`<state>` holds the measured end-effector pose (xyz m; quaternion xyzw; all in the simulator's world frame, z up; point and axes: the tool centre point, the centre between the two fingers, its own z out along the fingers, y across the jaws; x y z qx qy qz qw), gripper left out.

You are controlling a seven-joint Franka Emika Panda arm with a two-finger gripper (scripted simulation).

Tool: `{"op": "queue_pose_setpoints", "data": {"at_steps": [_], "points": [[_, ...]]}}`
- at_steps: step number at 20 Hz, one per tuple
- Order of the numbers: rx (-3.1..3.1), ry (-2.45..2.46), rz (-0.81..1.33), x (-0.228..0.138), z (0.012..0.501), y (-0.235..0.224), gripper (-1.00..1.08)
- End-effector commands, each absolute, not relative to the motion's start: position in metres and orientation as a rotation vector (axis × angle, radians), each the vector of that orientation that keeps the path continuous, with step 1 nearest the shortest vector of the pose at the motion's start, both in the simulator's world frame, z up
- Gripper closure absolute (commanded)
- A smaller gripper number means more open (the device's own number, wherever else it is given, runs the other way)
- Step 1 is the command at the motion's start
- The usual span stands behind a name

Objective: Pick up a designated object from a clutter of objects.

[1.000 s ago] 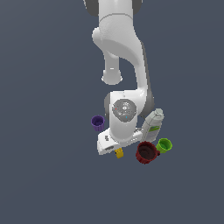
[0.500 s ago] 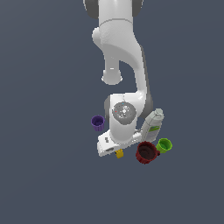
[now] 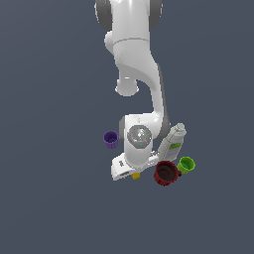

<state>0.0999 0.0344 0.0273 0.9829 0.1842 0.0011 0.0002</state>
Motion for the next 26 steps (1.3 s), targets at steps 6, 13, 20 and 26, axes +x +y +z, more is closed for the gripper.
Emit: {"op": "queue_pose_setpoints", "data": {"at_steps": [6,13,20,26], "points": [[3.087,0.581,0.0,0.1,0.022,0.035,1.08],[3.085,0.578,0.009,0.102,0.027,0.033,1.08],[3.085,0.578,0.009,0.099,0.039,0.036,1.08],[3.085,0.578,0.008,0.092,0.071,0.045,1.08]]}}
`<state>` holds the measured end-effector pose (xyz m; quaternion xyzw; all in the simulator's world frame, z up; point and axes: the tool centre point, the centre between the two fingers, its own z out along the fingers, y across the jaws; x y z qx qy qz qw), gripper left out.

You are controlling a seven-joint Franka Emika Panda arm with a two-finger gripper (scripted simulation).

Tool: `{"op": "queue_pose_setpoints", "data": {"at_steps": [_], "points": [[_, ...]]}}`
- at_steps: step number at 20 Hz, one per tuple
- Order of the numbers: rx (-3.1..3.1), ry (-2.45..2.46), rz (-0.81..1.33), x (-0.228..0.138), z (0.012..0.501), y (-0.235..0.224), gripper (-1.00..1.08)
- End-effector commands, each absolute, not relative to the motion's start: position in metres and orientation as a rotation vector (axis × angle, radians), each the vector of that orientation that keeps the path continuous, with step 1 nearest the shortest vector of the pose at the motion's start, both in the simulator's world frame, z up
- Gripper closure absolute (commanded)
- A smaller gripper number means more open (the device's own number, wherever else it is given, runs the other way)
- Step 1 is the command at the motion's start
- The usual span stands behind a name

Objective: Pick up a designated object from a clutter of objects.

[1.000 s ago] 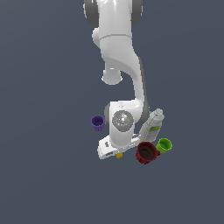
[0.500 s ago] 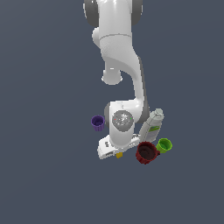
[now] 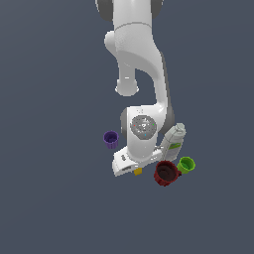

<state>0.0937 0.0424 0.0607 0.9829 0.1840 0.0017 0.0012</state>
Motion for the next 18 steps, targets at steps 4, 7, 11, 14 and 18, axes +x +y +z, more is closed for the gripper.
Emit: {"op": "queue_pose_setpoints", "data": {"at_steps": [4,7,11,14,18], "points": [[3.085,0.579,0.007,0.085,0.104,0.054,1.08],[3.085,0.579,0.006,0.079,0.134,0.063,1.08],[3.085,0.58,0.004,0.069,0.181,0.076,1.08],[3.085,0.581,0.004,0.063,0.216,0.086,1.08],[3.085,0.581,0.003,0.054,0.263,0.099,1.08]]}}
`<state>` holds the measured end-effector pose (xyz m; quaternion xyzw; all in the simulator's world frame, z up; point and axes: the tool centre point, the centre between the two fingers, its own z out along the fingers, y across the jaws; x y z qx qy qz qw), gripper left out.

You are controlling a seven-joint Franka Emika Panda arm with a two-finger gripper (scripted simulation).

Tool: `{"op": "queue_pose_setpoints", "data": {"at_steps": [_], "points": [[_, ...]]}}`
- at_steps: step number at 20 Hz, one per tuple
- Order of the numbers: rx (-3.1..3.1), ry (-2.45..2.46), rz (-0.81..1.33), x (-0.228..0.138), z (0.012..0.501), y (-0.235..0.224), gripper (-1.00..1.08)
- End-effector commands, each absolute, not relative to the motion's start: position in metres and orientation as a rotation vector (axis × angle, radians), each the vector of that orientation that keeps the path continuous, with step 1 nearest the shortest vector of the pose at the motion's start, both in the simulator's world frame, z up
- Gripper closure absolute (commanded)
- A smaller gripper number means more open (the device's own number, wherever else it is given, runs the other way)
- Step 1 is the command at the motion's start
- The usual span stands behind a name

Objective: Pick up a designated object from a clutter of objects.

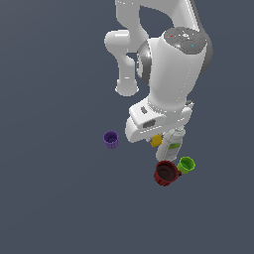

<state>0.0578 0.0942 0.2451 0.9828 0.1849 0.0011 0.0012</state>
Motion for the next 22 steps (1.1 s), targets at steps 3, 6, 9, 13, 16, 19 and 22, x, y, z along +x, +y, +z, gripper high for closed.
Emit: {"op": "queue_pose_setpoints", "data": {"at_steps": [3,6,9,13,16,19,22], "points": [[3.086,0.582,0.002,0.049,0.295,0.108,1.08],[3.086,0.582,0.001,0.044,0.323,0.116,1.08],[3.086,0.582,0.001,0.041,0.346,0.123,1.08],[3.087,0.582,0.0,0.038,0.368,0.129,1.08],[3.087,0.582,0.0,0.037,0.379,0.132,1.08],[3.087,0.582,0.0,0.037,0.385,0.134,1.08],[3.087,0.582,0.0,0.038,0.386,0.134,1.08]]}}
